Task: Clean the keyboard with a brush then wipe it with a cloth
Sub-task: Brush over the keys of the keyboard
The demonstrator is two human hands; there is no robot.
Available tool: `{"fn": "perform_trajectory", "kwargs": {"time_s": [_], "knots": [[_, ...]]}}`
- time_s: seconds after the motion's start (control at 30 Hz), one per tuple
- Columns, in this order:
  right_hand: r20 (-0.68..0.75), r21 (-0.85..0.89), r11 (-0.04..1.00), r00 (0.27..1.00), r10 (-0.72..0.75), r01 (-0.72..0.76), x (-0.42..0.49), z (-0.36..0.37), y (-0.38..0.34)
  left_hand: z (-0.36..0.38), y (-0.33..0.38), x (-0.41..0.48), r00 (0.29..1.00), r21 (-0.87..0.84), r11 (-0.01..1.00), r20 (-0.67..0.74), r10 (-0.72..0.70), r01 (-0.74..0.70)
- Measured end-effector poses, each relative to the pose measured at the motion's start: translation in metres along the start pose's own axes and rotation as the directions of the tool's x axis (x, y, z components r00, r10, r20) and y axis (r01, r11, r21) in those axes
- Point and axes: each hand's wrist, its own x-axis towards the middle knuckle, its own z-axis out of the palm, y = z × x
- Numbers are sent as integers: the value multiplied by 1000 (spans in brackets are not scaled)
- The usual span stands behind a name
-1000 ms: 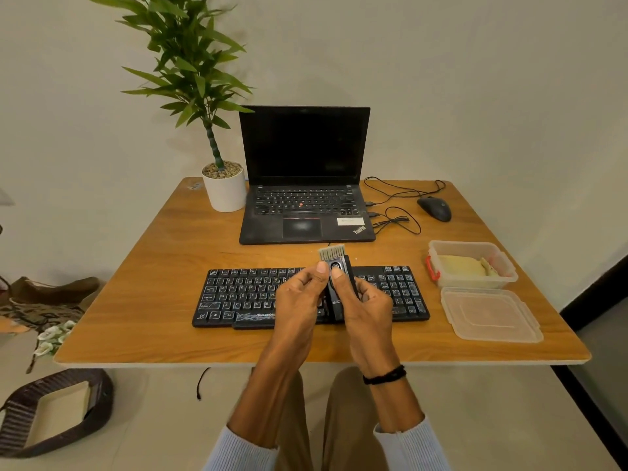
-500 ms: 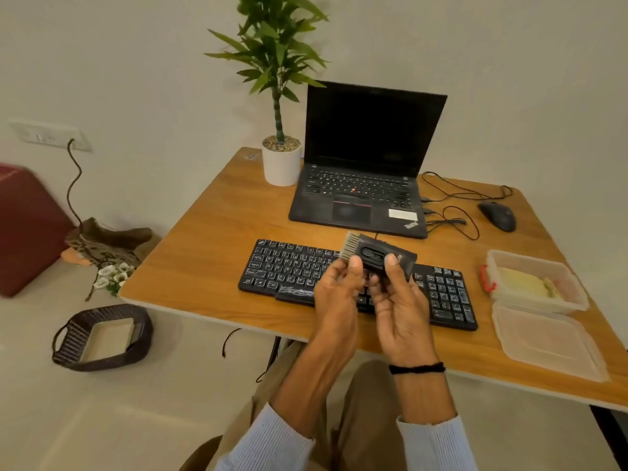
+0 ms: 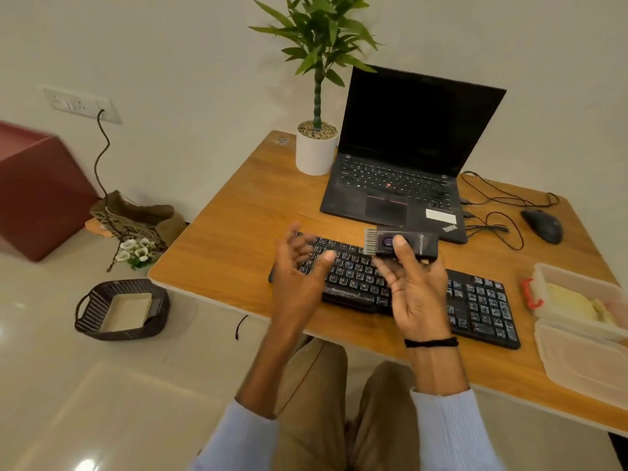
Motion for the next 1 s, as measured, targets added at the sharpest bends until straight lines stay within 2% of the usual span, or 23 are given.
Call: {"fn": "perform_trajectory", "kwargs": {"time_s": [0.07,0.13,0.23,0.3,0.4,0.5,0.73,0.83,0.93,1.0], "knots": [[4,-179,982,998,-66,66,10,10,2,-36,-15,22,997,129,991,57,-46,38],[42,-382,915,991,-126,133,23,17,7,-62,-26,39,983,297,952,141,-120,73],[160,-712,658,969,-187,245,45,29,20,-79,-34,51,946,507,861,266,-185,26],[237,-821,487,954,-185,298,59,39,26,-81,-37,54,918,584,810,345,-196,-47],[300,-867,366,940,-161,339,75,54,35,-82,-47,53,905,669,720,402,-143,-184],[370,-868,309,921,-122,389,81,72,43,-84,-49,52,912,654,728,398,-98,-207],[443,-866,273,896,24,420,81,107,71,-86,-50,50,911,616,742,413,-18,-265],[464,-862,244,886,24,445,81,106,76,-85,-50,50,911,610,745,412,-9,-268],[472,-871,168,881,24,462,84,103,75,-85,-51,50,914,614,743,405,-6,-267],[467,-875,127,884,-30,466,87,101,72,-85,-52,50,916,618,742,401,-12,-261]]}}
